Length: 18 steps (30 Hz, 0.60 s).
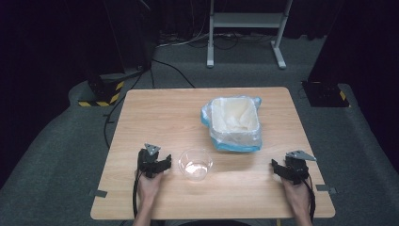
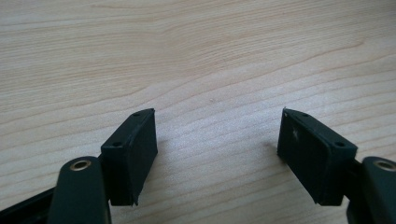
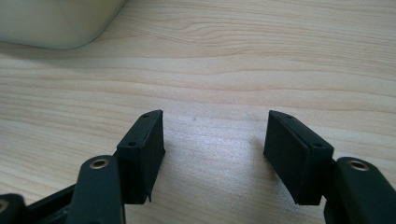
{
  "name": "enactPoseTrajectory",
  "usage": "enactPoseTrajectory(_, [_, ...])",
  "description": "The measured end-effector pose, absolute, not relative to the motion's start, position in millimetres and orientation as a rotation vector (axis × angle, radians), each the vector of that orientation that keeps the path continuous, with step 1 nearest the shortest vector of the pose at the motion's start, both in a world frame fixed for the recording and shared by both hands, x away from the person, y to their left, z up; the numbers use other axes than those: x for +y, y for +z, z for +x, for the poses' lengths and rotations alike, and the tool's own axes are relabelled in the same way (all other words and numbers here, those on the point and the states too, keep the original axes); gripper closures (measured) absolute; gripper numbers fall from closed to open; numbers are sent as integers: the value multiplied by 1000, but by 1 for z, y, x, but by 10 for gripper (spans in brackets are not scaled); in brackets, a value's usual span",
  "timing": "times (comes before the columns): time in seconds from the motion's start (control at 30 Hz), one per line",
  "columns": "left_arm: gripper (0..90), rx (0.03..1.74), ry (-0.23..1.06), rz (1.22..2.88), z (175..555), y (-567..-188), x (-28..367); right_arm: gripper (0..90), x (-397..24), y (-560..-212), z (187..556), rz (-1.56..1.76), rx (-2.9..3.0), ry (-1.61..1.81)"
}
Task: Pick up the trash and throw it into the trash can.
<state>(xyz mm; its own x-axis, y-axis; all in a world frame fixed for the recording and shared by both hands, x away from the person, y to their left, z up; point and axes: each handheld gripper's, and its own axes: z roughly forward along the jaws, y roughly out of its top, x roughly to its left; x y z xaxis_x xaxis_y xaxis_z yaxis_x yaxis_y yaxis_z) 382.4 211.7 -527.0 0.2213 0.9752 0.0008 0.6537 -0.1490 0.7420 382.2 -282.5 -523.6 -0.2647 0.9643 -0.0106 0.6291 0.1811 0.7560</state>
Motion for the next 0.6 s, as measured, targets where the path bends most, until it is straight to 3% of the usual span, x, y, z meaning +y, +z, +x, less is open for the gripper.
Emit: enactPoseTrajectory(0.6, [326,1443,658,1883,365,-500,209,354,-283,-524,382,1489,1970,884])
